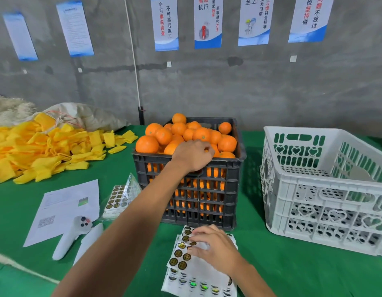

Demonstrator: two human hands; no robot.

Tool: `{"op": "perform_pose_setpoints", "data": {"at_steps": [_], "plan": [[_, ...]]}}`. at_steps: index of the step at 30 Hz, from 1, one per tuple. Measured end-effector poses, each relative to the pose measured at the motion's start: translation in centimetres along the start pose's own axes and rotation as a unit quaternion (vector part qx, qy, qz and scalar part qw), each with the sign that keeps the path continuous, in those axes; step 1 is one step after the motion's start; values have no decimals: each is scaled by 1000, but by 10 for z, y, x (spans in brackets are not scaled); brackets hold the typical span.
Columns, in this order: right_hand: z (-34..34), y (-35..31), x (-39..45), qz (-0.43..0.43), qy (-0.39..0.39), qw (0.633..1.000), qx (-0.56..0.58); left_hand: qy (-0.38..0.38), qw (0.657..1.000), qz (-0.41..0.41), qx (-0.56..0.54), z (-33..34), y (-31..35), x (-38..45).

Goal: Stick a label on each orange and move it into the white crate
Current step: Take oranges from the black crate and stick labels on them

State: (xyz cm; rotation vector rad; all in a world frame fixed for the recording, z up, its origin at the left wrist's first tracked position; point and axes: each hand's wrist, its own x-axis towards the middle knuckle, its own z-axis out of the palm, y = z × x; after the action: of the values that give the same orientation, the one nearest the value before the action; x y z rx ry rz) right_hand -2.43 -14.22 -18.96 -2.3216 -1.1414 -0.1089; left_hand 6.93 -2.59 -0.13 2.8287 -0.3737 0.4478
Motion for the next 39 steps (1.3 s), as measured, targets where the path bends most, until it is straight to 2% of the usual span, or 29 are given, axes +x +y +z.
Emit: {"op": "perform_pose_setpoints", "data": {"at_steps": [1,2,4,7,13,16,22,26,30,35,39], "plan": [[14,30,-19,139,-8,990,36,5,1000,0,-4,0,0,0],[16,35,-28,138,-26,990,15,7,1000,-4,-4,0,1,0],[28,50,-32,139,26,989,38,8,1000,-12,-6,0,2,1],[16,45,-21,173,6,982,75,17,1000,-17,-16,2,1,1],[16,54,-26,165,-29,980,104,4,999,-30,-18,0,3,1],[15,55,-26,169,-36,978,117,-30,999,-41,-18,-4,5,4],[15,54,-24,174,-12,975,138,-131,984,-114,-37,-16,15,18],[18,56,-25,178,-7,976,122,-151,980,-131,-21,-21,18,22],[19,55,-23,163,-10,985,63,-128,981,-133,-55,-18,17,23],[14,56,-23,137,-20,990,1,-17,990,-103,-92,-7,7,19],[3,68,-28,152,-7,988,7,51,989,-44,-129,2,0,17]]}}
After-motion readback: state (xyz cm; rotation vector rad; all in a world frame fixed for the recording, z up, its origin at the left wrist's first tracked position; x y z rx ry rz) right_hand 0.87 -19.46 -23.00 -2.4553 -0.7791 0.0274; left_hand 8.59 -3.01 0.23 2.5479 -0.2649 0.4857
